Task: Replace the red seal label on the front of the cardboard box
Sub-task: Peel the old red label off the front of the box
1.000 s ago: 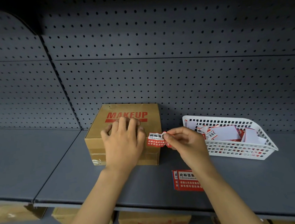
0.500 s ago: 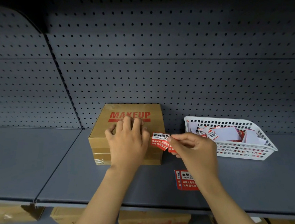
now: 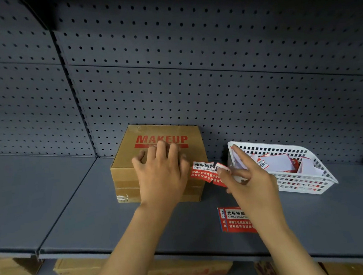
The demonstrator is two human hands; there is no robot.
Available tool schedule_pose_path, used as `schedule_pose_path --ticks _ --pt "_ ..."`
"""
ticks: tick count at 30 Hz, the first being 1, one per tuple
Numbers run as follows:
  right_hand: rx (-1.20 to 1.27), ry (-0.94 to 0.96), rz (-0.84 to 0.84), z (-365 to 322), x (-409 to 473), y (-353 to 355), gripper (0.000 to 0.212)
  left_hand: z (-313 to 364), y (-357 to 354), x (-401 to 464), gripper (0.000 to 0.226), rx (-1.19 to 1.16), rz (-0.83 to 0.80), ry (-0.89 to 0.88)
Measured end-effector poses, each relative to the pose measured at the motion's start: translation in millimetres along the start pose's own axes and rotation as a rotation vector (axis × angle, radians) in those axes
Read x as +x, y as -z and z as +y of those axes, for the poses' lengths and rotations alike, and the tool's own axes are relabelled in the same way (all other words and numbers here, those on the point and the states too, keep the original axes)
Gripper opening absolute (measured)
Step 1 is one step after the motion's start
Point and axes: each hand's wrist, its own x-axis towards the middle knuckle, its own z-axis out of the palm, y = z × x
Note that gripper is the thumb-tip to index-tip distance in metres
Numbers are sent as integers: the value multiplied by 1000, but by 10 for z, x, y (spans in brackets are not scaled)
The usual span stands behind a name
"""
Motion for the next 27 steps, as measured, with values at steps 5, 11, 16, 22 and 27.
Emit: schedule_pose_path --ticks 5,11,16,22,27 --pt "-66 15 -119 -151 163 -38 54 2 -3 -5 30 -16 10 -3" --pt "-20 -67 -170 -260 292 -101 28 -2 8 -10 31 -23 14 -7" --pt "-172 -45 -52 -358 236 -132 25 24 8 -12 30 -8 34 8" --pt "-256 -4 10 -466 176 -143 24 40 -13 16 27 5 27 18" --pt "-134 -59 -17 -472 148 -112 23 23 -24 -8 26 -7 45 5"
